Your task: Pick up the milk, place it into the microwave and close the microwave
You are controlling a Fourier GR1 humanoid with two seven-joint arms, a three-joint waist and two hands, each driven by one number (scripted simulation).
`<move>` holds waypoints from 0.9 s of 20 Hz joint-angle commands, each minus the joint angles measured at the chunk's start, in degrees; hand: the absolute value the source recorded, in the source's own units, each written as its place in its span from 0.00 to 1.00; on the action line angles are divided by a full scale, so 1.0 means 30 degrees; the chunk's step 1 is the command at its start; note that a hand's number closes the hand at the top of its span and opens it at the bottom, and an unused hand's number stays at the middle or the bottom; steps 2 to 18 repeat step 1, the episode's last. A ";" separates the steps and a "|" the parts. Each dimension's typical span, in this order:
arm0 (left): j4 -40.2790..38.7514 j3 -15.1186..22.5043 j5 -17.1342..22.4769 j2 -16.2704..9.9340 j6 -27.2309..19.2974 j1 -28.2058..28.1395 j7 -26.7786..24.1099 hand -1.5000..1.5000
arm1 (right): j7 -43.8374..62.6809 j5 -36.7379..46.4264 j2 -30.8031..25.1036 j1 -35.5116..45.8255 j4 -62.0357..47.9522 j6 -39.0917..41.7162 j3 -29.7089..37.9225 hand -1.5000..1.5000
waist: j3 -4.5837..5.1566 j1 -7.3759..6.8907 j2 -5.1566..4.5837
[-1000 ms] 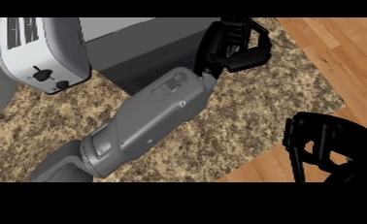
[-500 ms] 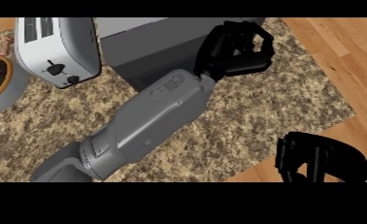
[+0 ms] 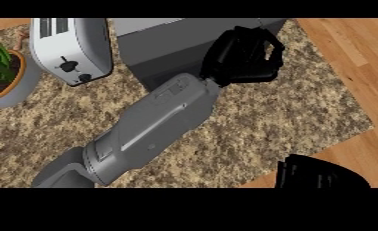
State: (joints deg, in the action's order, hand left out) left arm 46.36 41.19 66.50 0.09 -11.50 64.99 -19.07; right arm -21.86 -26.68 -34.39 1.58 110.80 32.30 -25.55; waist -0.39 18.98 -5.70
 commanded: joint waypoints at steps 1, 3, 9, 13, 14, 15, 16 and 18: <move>-0.3140 -0.1054 0.1032 -0.0582 -0.0339 -0.2904 -0.0443 1.00 | 0.0178 0.0498 0.0403 -0.0761 0.0922 -0.0701 -0.0584 1.00 | 0.0202 -0.0645 -0.0320; -0.3140 -0.1054 0.1032 -0.0582 -0.0339 -0.2904 -0.0443 1.00 | 0.0178 0.0498 0.0403 -0.0761 0.0922 -0.0701 -0.0584 1.00 | 0.0202 -0.0645 -0.0320; -0.3140 -0.1054 0.1032 -0.0582 -0.0339 -0.2904 -0.0443 1.00 | 0.0178 0.0498 0.0403 -0.0761 0.0922 -0.0701 -0.0584 1.00 | 0.0202 -0.0645 -0.0320; -0.3140 -0.1054 0.1032 -0.0582 -0.0339 -0.2904 -0.0443 1.00 | 0.0178 0.0498 0.0403 -0.0761 0.0922 -0.0701 -0.0584 1.00 | 0.0202 -0.0645 -0.0320; -0.3140 -0.1054 0.1032 -0.0582 -0.0339 -0.2904 -0.0443 1.00 | 0.0178 0.0498 0.0403 -0.0761 0.0922 -0.0701 -0.0584 1.00 | 0.0202 -0.0645 -0.0320; -0.3140 -0.1054 0.1032 -0.0582 -0.0339 -0.2904 -0.0443 1.00 | 0.0178 0.0498 0.0403 -0.0761 0.0922 -0.0701 -0.0584 1.00 | 0.0202 -0.0645 -0.0320; -0.3140 -0.1054 0.1032 -0.0582 -0.0339 -0.2904 -0.0443 1.00 | 0.0178 0.0498 0.0403 -0.0761 0.0922 -0.0701 -0.0584 1.00 | 0.0202 -0.0645 -0.0320; -0.3140 -0.1054 0.1032 -0.0582 -0.0339 -0.2904 -0.0443 1.00 | 0.0178 0.0498 0.0403 -0.0761 0.0922 -0.0701 -0.0584 1.00 | 0.0202 -0.0645 -0.0320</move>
